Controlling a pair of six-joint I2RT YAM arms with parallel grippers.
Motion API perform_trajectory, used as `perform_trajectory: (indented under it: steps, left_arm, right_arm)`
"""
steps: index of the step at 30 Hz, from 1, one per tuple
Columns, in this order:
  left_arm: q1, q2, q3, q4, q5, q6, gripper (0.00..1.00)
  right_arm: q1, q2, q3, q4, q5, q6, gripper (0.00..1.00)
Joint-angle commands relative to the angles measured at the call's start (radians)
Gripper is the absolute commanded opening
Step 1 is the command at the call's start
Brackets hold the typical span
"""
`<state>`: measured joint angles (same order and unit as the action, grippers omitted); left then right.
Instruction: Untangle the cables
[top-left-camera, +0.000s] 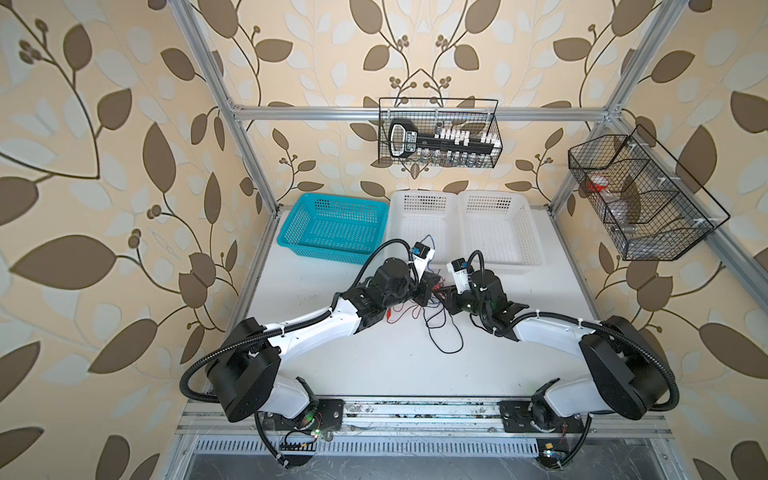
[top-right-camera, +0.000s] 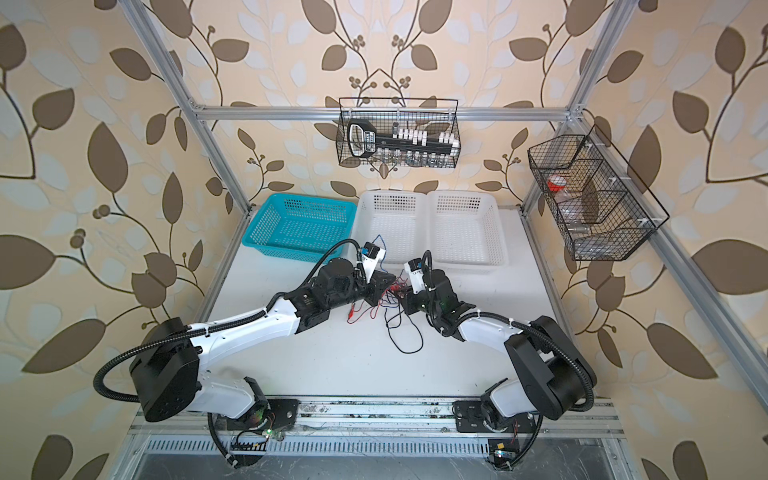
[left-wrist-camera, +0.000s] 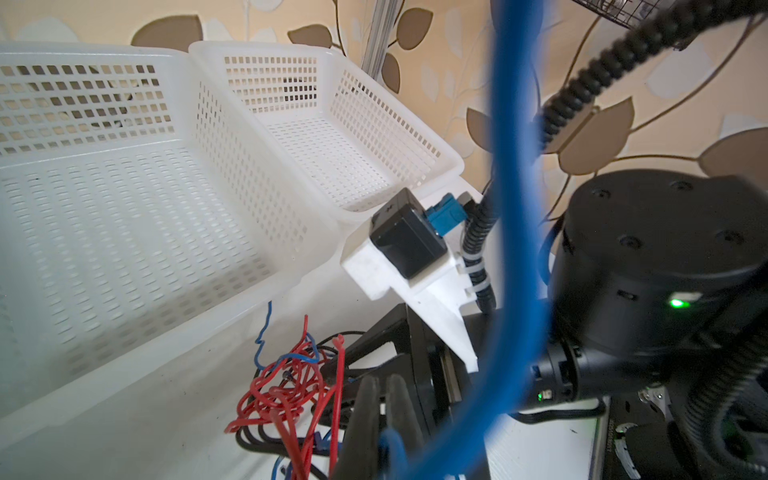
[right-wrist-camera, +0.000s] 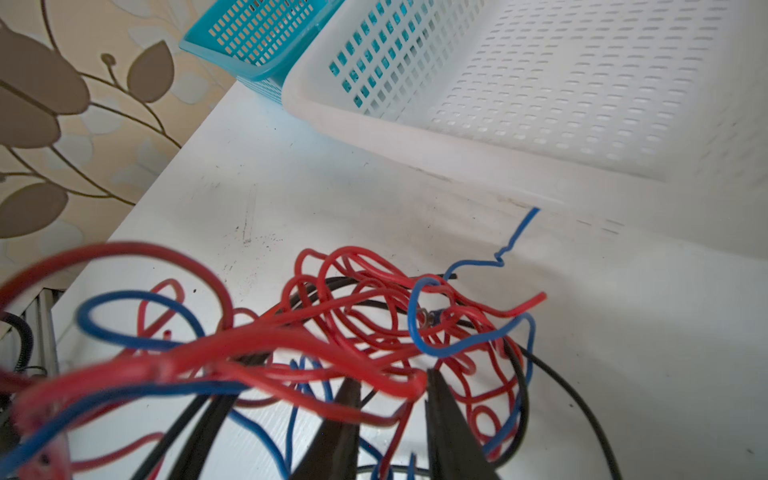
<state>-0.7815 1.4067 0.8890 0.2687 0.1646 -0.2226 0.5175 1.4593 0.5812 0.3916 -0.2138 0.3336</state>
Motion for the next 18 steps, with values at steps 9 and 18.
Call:
perform_trajectory:
  steps: [9,18]
  left_arm:
    - [0.041,-0.142,-0.020,-0.005,-0.106,-0.061,0.00]
    - [0.075,-0.309,-0.068,-0.251,-0.341,-0.050,0.00]
  right_arm:
    - [0.002,0.018,0.020,-0.021,0.110,-0.011,0.00]
    - [-0.020,0.026,-0.002,-0.115,0.214,-0.009,0.00]
